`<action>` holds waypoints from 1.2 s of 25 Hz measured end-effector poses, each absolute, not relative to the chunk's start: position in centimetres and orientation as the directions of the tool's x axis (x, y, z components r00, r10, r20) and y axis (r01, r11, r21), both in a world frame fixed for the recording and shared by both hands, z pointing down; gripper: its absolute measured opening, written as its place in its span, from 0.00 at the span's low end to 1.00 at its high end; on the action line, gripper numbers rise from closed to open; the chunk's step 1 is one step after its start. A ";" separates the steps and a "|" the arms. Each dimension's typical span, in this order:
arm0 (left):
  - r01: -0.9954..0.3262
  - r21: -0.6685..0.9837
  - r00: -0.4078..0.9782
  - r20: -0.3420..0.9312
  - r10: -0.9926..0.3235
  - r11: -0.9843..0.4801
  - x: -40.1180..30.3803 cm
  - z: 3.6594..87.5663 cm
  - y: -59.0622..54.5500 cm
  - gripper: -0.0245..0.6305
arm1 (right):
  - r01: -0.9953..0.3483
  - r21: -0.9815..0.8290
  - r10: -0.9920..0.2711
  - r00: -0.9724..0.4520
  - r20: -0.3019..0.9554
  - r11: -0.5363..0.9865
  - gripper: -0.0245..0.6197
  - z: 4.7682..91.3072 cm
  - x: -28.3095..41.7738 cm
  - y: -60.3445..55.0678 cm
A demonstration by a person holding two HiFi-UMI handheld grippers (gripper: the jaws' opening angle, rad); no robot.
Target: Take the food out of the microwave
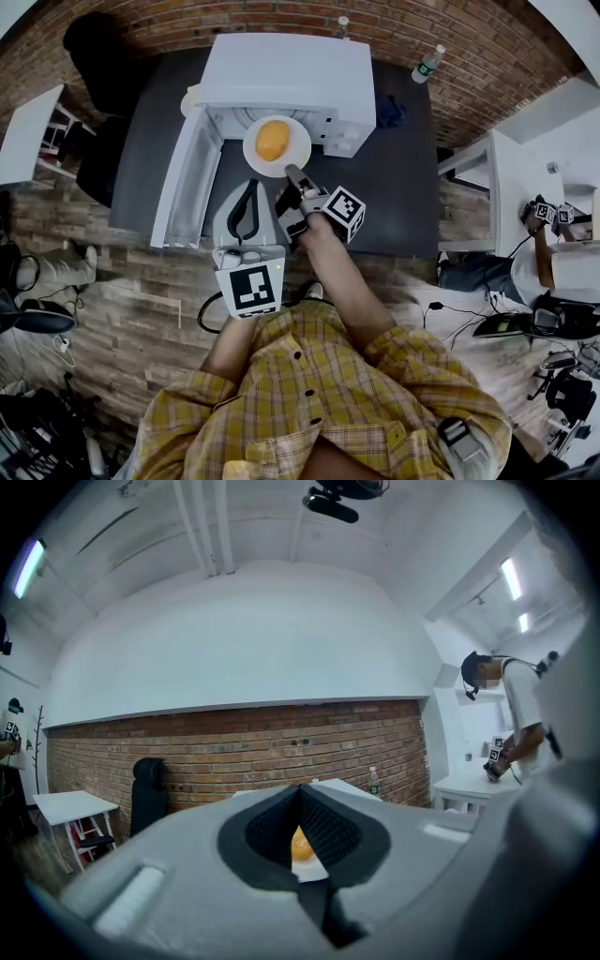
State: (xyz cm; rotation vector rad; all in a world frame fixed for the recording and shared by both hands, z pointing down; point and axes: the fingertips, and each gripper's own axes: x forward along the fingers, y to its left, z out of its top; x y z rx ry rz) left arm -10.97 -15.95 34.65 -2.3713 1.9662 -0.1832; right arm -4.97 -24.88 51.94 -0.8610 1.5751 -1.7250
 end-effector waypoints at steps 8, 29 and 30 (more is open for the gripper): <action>-0.977 -0.125 0.168 0.042 -0.985 -0.172 -10.5 34.1 -14.8 0.04 | 0.003 -0.999 -0.805 -0.592 0.027 -0.036 0.07 49.1 -4.0 -23.1; -0.983 -0.115 0.146 -0.002 -0.989 -0.145 -10.4 32.6 -13.6 0.04 | 0.054 -0.998 -0.791 -0.609 -0.061 0.036 0.07 41.1 -3.3 -19.3; -0.982 -0.122 0.146 0.005 -0.989 -0.145 -10.4 32.7 -13.6 0.04 | 0.057 -0.998 -0.790 -0.610 -0.065 0.038 0.07 40.9 -3.3 -19.2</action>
